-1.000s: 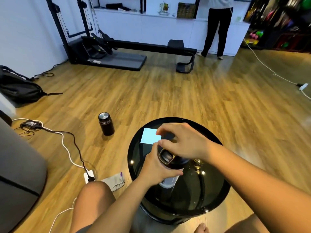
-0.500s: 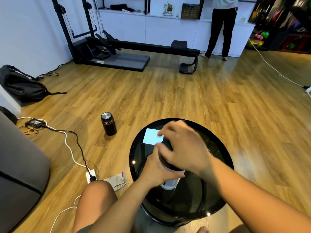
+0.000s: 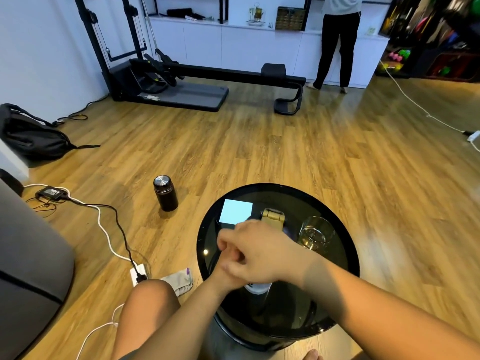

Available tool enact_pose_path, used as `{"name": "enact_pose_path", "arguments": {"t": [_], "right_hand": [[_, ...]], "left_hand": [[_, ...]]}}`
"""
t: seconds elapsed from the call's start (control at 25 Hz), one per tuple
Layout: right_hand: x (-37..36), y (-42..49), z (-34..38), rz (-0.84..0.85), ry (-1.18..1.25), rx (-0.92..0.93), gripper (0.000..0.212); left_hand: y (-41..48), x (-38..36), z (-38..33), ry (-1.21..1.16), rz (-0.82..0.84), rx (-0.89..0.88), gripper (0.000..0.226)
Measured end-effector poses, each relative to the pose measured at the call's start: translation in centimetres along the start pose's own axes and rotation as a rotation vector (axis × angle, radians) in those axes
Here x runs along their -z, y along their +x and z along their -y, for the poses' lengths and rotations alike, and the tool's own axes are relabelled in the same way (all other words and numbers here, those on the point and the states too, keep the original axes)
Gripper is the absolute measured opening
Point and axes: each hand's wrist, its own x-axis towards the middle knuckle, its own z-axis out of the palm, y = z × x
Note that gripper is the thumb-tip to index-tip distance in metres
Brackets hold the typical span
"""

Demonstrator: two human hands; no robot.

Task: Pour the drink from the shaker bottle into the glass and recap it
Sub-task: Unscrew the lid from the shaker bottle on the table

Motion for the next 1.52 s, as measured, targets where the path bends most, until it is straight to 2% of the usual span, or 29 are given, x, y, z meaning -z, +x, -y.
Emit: {"name": "enact_pose_path", "arguments": {"t": [0.08, 0.16, 0.24, 0.28, 0.36, 0.44, 0.52, 0.6, 0.64, 0.72, 0.76, 0.84, 0.92, 1.04, 1.12, 1.16, 1.28, 1.32, 1.4, 1.52], "right_hand": [[0.9, -0.2, 0.3, -0.099, 0.103, -0.029, 0.037], [1.7, 0.6, -1.5, -0.205, -0.105, -0.275, 0.049], [1.3, 1.3, -3.2, -0.09, -0.249, -0.554, 0.052], [0.7, 1.5, -3.6, -0.027, -0.215, -0.581, 0.047], [0.0, 1.8, -3.4, 0.005, -0.053, -0.445, 0.036], [0.0, 1.5, -2.2, 0.037, 0.034, -0.188, 0.027], [0.4, 0.6, -0.8, 0.054, 0.122, -0.02, 0.028], [0.9, 0.4, -1.6, -0.114, 0.2, -0.072, 0.029], [1.2, 0.6, -2.5, -0.204, 0.1, -0.166, 0.034], [1.6, 0.9, -3.9, -0.139, -0.218, -0.434, 0.047], [1.3, 1.1, -4.3, -0.079, -0.25, -0.488, 0.048], [0.3, 1.4, -4.2, -0.047, -0.174, -0.421, 0.039], [-0.7, 1.5, -3.6, -0.059, -0.119, -0.232, 0.029], [-0.1, 1.3, -2.1, -0.041, 0.061, -0.009, 0.017], [0.9, 1.1, -2.1, -0.108, 0.265, -0.019, 0.021], [1.3, 1.1, -2.7, -0.151, 0.249, -0.09, 0.029], [1.7, 0.7, -4.4, -0.105, -0.236, -0.412, 0.056], [1.1, 0.7, -4.2, -0.089, -0.264, -0.424, 0.058], [-0.5, 0.8, -3.6, -0.122, -0.142, -0.27, 0.052], [-1.7, 0.4, -2.1, -0.098, 0.049, -0.012, 0.04]], "left_hand": [[0.2, 0.1, 0.1, -0.027, -0.006, 0.007, 0.086], [-0.2, 0.6, -0.5, -0.054, 0.017, -0.026, 0.098], [-0.4, 0.9, -1.1, -0.063, 0.022, -0.063, 0.098], [-0.3, 0.9, -1.0, -0.056, 0.009, -0.067, 0.097], [-0.4, 0.9, -1.1, -0.055, 0.036, -0.07, 0.097], [-0.3, 0.5, -0.6, -0.016, 0.064, -0.065, 0.087], [-0.3, 0.3, -0.5, -0.011, 0.054, -0.05, 0.08], [-0.3, 0.5, -0.6, -0.052, 0.037, -0.064, 0.082], [-0.3, 0.6, -0.7, -0.059, 0.029, -0.078, 0.086], [-0.5, 0.8, -1.2, -0.076, 0.015, -0.077, 0.089], [-0.4, 0.9, -1.1, -0.063, 0.014, -0.085, 0.089], [-0.4, 1.0, -1.4, -0.073, 0.031, -0.098, 0.092], [-0.3, 1.0, -1.3, -0.058, 0.06, -0.112, 0.093], [-0.6, 0.8, -1.5, -0.061, 0.077, -0.132, 0.076], [-0.7, 0.9, -1.6, -0.066, 0.048, -0.147, 0.083], [-0.7, 1.0, -1.7, -0.06, 0.026, -0.145, 0.088], [-0.7, 1.1, -1.7, -0.055, 0.027, -0.091, 0.098], [-0.5, 1.1, -1.7, -0.047, 0.039, -0.088, 0.096], [-0.5, 1.1, -1.5, -0.009, 0.052, -0.096, 0.092], [-0.6, 0.6, -1.1, 0.01, 0.149, -0.09, 0.059]]}}
